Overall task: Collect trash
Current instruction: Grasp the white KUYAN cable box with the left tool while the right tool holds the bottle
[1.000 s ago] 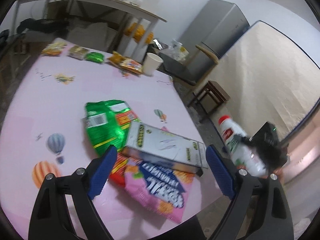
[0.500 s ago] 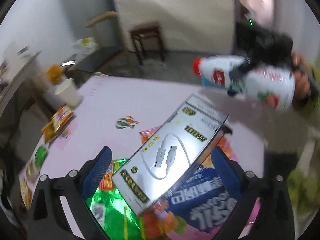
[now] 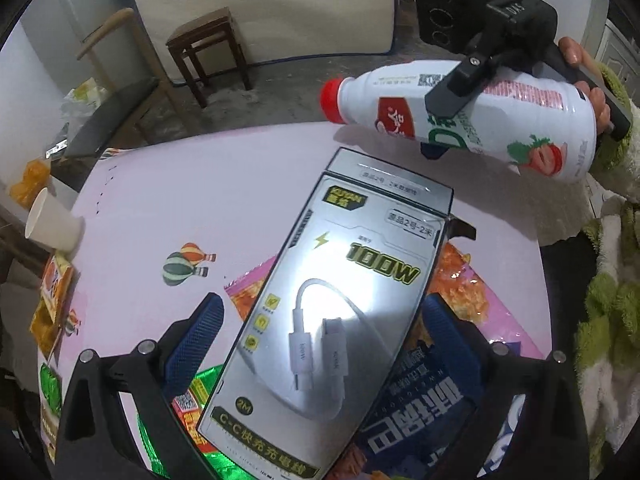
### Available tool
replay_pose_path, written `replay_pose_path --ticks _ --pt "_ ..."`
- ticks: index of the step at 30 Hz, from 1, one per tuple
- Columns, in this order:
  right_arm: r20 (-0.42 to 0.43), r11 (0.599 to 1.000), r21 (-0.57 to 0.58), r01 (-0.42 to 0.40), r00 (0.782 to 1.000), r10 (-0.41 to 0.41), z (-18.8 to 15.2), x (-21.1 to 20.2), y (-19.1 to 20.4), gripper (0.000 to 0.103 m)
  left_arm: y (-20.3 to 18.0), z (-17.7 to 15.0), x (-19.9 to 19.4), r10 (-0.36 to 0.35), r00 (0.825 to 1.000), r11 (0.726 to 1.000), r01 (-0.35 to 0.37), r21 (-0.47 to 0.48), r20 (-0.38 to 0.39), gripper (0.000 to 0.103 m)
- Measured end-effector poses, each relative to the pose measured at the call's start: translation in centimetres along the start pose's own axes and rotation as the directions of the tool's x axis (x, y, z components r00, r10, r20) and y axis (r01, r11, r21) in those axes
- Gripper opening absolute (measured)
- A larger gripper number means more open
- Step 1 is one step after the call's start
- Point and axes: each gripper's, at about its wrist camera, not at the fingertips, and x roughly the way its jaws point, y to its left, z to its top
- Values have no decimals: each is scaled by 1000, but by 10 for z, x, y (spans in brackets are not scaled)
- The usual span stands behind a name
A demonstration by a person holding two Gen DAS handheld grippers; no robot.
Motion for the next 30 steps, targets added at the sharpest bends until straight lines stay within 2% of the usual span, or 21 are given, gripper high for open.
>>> replay_pose_path --ticks 7,10,15,17,24,27,30 --pt "-16 1000 0 -13 1000 13 5 4 -2 61 -5 5 11 -33 998 998 36 49 -57 97" --pt "-17 1000 4 -19 1000 19 5 5 -2 61 -6 5 21 -47 994 998 51 38 -95 97" --pt "-15 1000 2 -26 1000 26 4 5 -3 61 -1 10 20 -46 996 999 44 -29 -75 97" --pt "-8 1000 -4 -31 999 31 4 4 -2 61 4 12 15 -50 997 996 46 -78 -57 94" --pt "27 998 -14 -56 998 57 -4 -8 -1 61 6 12 -4 -28 1000 990 25 -137 -15 88" --pt "61 996 -15 -91 994 91 -8 -19 0 61 7 7 -19 0 1000 985 3 -173 15 88" --pt "99 991 -22 -130 986 132 -12 -34 0 61 9 7 -34 68 997 969 -59 -238 32 88"
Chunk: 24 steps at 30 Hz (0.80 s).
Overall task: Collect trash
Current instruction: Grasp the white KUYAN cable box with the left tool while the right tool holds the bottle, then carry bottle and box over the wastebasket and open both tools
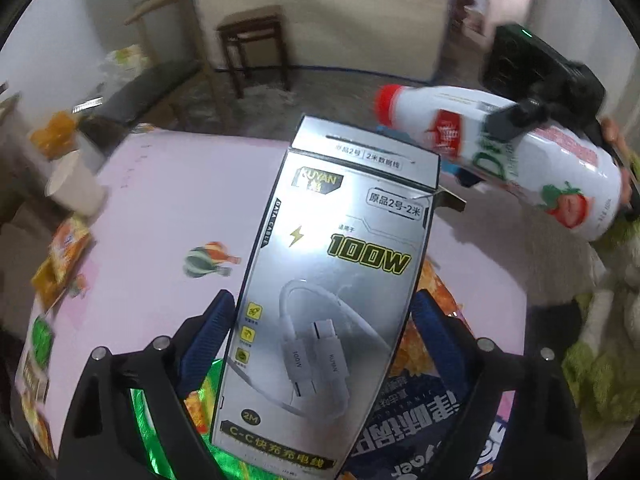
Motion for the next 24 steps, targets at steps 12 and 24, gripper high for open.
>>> replay_pose_path --ticks 12,24 --pt "266 997 -22 -75 961 78 -24 -133 -21 61 -27 85 -77 51 973 965 11 -263 227 86" --pt "537 972 234 16 831 -143 -51 -277 -127 61 -147 248 36 -167 973 958 199 -208 159 86"
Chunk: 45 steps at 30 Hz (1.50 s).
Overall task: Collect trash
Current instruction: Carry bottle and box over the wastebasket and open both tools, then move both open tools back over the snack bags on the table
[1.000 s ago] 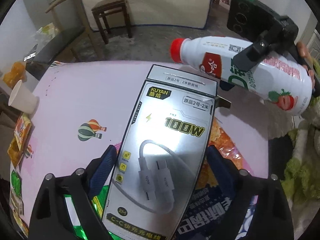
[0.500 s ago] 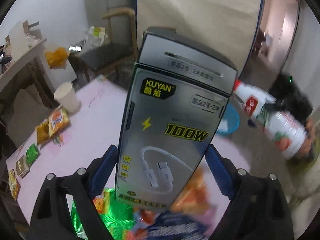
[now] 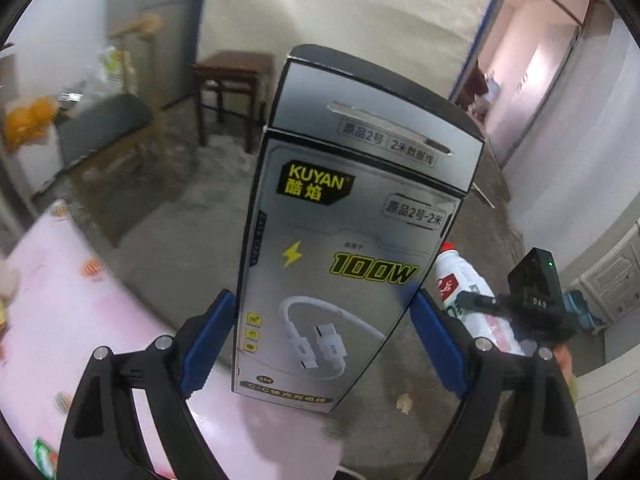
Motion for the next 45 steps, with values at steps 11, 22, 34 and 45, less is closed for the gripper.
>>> replay_pose_path --ticks 11,22,34,45 --pt "47 973 192 131 989 -143 96 62 -72 86 -32 65 197 15 989 983 -41 -177 -147 97" --pt "65 911 340 235 960 -272 101 83 -145 87 -21 42 223 4 990 967 -39 -254 -139 97" --pt "123 959 157 237 958 -257 40 9 -103 87 -23 15 73 -44 999 982 41 -182 -14 97" --pt "-21 962 -207 178 982 -187 -52 4 -5 87 32 -155 -196 182 921 944 -66 -322 344 97"
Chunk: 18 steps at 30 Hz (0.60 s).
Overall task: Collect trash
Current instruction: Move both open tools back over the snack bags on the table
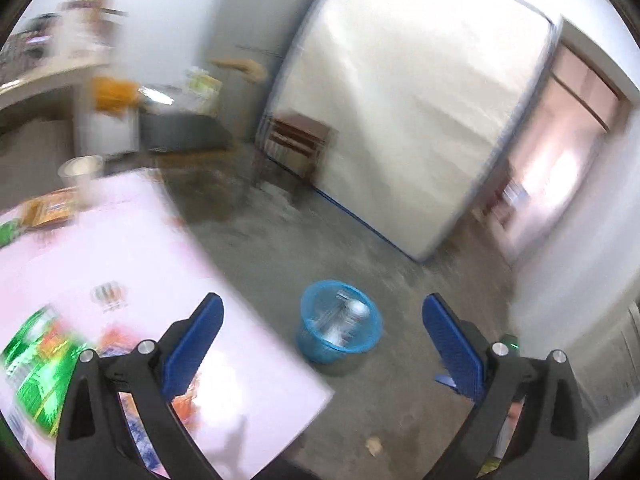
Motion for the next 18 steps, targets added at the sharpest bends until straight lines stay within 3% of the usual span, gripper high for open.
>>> replay_pose_path --ticks 4,7,11,14,18 --pt "-109 989 -128 -75 992 61 -17 29 60 87 55 -50 -79 161 980 980 -145 -139 118 97" --pt "-205 967 -210 -148 973 104 -35 59 107 87 86 -98 -124 269 950 945 -228 -235 159 97" --pt "-367 941 -236 -242 919 144 -69 111 158 87 114 -143 -149 329 934 900 -265 -346 141 97" --pt "-492 938 -184 -292 854 169 -95 154 187 86 128 -172 -159 310 940 878 -226 -423 142 97" --pt "-570 955 -138 -264 809 141 -116 196 208 85 143 -190 -156 324 935 859 -227 -458 143 92"
